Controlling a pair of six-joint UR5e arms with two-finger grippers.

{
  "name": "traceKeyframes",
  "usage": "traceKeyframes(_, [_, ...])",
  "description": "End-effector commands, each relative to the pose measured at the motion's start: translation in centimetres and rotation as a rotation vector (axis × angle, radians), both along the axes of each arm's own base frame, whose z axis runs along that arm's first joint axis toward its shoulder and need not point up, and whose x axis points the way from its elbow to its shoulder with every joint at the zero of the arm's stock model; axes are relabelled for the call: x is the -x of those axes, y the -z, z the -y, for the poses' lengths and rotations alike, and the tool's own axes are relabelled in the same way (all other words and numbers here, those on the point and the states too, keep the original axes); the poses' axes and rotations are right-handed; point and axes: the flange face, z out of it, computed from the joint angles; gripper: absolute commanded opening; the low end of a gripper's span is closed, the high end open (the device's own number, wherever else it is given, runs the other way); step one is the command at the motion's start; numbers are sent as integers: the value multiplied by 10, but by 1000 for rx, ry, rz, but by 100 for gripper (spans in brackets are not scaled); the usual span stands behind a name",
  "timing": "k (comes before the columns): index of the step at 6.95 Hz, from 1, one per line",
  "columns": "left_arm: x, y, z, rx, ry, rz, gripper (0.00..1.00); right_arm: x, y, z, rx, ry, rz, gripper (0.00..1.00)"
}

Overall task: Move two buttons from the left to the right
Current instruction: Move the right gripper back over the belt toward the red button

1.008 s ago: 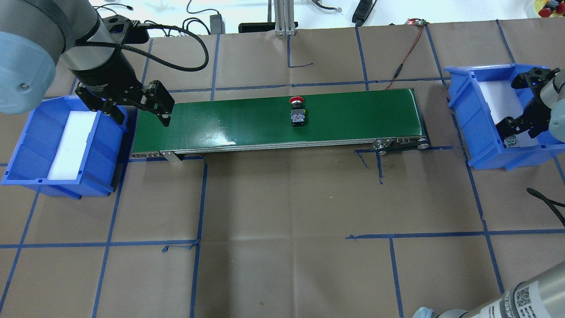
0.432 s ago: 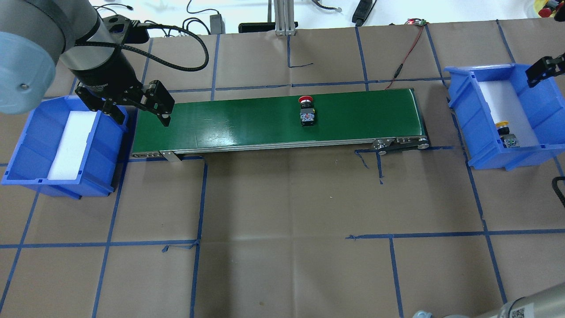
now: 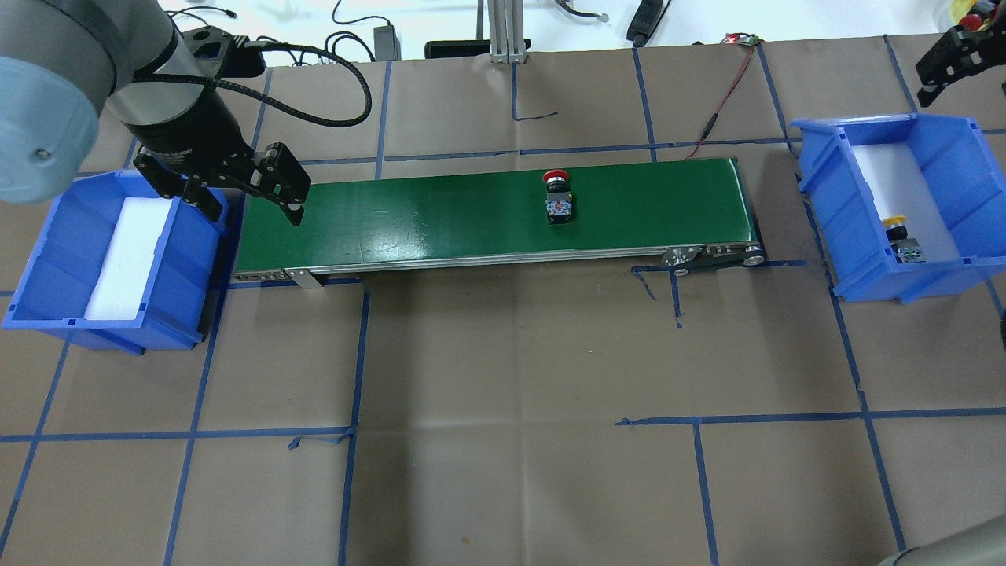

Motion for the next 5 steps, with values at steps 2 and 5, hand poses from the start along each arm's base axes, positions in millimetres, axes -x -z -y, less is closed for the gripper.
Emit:
traceKeyframes(2, [0,0,0,0,0,0,100,-187,-11,3,11,5,6,100])
traceKeyframes(5, [0,0,0,0,0,0,100,-248,0,-1,30,12,25,100])
